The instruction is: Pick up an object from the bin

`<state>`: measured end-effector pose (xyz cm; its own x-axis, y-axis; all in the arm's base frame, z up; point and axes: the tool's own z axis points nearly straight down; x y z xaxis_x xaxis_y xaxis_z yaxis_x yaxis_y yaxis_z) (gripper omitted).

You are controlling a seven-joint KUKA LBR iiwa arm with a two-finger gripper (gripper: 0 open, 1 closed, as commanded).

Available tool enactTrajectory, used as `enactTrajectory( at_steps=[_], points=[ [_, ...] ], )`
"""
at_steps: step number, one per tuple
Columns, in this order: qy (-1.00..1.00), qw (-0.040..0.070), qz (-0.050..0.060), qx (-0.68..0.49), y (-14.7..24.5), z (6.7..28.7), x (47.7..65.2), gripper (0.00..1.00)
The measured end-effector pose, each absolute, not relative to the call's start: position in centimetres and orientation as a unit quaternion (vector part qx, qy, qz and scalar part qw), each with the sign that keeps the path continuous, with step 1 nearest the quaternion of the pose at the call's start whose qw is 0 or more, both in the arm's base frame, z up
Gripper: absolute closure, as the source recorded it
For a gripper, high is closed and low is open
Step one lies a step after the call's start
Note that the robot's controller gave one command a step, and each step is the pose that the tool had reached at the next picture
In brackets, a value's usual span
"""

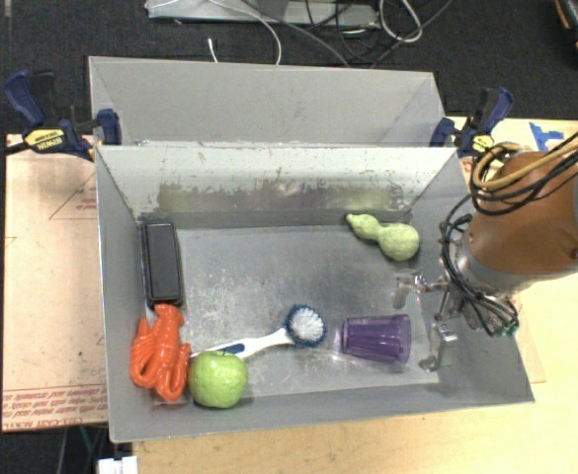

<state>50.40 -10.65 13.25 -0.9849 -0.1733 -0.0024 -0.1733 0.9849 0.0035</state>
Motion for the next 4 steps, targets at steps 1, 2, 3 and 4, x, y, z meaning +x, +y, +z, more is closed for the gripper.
enactTrajectory(
  at_steps=[1,2,3,4],
  points=[
    [1.000,-0.001,0.003,0.027,-8.12,9.96,50.97,0.00],
    [1.000,0.002,0.002,-0.006,-8.21,10.76,50.93,0.00],
    [1.000,0.004,0.002,0.006,-8.13,9.99,50.48,0.00],
    [0.998,-0.002,0.003,0.066,-7.29,10.20,49.98,0.00]
  ],
)
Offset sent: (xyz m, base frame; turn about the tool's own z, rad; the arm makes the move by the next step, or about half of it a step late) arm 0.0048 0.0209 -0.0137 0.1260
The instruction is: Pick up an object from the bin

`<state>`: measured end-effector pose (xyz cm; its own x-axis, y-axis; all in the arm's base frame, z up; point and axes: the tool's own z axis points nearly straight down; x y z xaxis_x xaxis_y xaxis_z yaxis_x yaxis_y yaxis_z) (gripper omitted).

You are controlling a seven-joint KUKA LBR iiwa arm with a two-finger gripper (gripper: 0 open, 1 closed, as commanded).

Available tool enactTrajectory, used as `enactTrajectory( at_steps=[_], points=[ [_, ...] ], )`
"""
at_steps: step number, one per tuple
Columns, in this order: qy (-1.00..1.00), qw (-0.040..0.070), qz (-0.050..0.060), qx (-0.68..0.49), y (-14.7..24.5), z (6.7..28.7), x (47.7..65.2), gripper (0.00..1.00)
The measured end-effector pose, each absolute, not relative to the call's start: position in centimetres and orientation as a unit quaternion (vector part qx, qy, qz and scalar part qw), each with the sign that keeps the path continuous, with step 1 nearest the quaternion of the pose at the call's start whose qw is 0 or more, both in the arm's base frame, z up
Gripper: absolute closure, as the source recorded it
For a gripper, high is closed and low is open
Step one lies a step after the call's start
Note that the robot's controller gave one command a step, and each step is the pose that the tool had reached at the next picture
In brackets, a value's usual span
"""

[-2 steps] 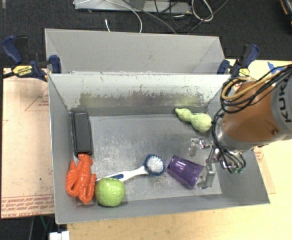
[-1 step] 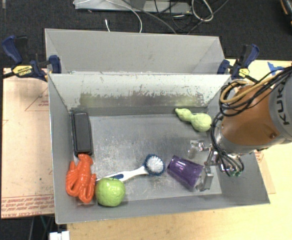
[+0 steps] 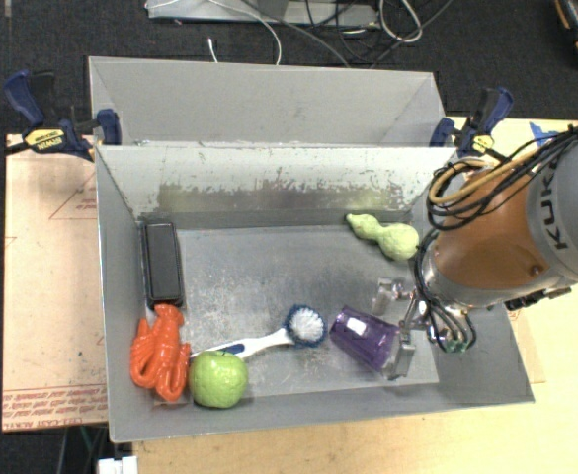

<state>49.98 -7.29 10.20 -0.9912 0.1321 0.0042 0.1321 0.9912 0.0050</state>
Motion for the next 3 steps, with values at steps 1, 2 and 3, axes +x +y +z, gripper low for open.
enactTrajectory(
  at_steps=[1,2,3],
  points=[
    [-0.997,0.000,-0.003,0.082,-6.3,10.0,51.4,0.00],
    [-0.995,0.000,-0.003,-0.098,-5.6,9.1,50.0,0.00],
    [-0.998,-0.002,-0.003,0.060,-5.1,8.6,50.7,0.00]
  ],
)
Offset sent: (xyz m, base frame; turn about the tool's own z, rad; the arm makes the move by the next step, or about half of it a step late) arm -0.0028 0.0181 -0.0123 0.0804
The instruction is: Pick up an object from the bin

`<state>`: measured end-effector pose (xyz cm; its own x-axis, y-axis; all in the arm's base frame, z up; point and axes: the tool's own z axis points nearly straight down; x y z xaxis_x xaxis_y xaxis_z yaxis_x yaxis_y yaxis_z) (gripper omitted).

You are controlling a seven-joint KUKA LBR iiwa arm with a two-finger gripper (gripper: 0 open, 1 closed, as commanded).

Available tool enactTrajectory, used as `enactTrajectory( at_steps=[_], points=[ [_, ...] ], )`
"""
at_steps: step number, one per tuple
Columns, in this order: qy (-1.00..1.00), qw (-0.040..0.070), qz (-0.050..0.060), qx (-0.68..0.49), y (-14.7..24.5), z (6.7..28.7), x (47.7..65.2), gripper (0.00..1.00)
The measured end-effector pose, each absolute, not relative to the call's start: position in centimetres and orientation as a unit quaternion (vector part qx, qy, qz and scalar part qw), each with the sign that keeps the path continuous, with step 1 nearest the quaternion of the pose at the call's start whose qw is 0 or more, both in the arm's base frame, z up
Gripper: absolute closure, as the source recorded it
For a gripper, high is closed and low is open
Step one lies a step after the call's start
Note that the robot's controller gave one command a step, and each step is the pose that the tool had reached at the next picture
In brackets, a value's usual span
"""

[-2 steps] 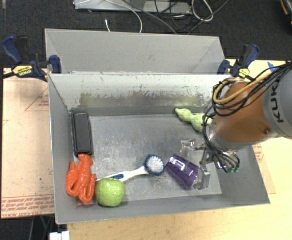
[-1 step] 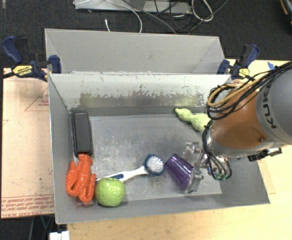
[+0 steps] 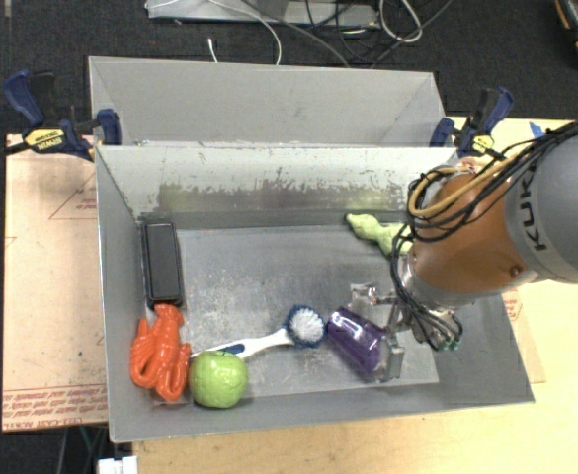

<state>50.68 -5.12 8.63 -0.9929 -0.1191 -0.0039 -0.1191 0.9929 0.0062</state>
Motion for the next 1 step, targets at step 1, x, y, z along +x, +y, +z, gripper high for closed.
enactTrajectory(
  at_steps=[1],
  points=[
    [0.997,0.002,0.003,-0.081,-4.91,8.68,50.62,0.00]
  ],
)
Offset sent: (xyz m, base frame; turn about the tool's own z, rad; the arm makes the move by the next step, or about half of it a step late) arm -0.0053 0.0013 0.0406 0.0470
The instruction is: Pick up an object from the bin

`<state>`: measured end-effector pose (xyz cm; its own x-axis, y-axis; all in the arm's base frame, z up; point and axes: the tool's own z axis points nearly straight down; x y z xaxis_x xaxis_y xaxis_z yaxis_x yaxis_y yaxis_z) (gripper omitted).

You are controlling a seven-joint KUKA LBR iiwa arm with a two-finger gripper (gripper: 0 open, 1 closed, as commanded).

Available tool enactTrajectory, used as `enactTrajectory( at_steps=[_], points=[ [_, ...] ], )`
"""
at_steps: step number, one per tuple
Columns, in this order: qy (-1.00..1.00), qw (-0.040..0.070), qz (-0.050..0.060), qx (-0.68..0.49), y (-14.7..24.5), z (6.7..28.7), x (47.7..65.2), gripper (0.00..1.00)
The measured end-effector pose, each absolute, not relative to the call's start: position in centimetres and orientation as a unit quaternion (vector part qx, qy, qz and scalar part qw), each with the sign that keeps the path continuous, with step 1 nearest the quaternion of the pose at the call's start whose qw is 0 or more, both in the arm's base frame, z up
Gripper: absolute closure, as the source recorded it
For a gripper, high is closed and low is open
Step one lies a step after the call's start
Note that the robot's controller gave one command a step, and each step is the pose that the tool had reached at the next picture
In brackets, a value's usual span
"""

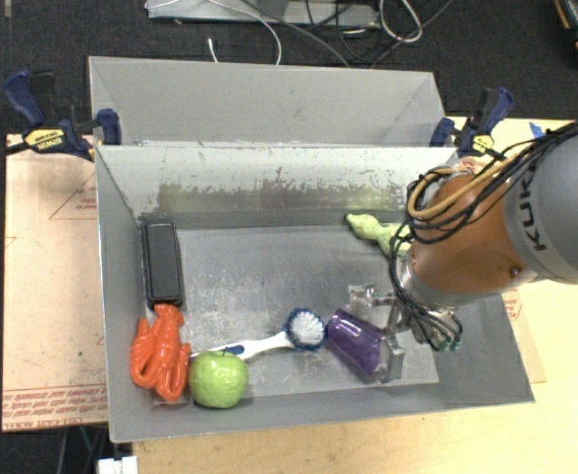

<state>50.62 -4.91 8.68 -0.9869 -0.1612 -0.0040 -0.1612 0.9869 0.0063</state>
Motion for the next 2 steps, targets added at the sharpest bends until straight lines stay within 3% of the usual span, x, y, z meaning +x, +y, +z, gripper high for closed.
enactTrajectory(
  at_steps=[1,2],
  points=[
    [0.999,0.004,0.004,-0.035,-4.95,12.72,50.26,1.00],
    [0.999,0.003,0.004,-0.035,-4.94,12.71,50.25,1.00]
  ],
)
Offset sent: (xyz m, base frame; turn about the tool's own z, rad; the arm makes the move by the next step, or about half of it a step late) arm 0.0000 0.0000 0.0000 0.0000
